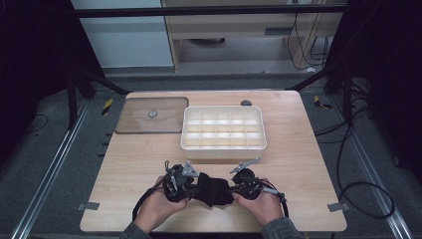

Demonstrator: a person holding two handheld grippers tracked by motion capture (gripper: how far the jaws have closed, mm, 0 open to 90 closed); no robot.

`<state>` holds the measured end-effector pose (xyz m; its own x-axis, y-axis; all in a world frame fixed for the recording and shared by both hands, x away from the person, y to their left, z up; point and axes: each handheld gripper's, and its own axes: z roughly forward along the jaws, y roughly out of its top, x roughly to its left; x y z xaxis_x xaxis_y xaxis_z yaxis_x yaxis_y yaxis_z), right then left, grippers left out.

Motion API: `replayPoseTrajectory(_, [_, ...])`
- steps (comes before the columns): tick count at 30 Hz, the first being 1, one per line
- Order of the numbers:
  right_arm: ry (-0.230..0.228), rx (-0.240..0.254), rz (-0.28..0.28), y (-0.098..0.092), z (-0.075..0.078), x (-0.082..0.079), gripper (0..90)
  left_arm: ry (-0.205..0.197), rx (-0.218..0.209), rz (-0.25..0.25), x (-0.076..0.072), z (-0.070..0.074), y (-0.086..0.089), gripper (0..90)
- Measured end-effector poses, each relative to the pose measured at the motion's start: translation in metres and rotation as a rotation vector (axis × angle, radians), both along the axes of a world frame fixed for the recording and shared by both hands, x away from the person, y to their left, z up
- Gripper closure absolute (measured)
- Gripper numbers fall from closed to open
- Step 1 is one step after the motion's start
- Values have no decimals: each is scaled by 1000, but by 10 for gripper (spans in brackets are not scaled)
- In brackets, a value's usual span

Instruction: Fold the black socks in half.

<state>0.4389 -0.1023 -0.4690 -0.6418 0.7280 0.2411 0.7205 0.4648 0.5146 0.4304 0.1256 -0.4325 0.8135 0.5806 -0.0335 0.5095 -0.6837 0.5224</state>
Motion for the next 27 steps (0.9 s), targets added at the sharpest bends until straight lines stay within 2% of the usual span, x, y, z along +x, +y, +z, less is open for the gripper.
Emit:
replayPoseTrajectory(11, [1,4,2,1,1,-1,789,-4,5,-26,0,3,-9,805])
replayPoseTrajectory(19, [0,6,12,4,0,-1,788,-9,-24,-34,-1,4,-11,804])
replayPoseTrajectory(27, [5,15,9,5,0,-3,787,-18,-33,-41,-1,4,-13,805])
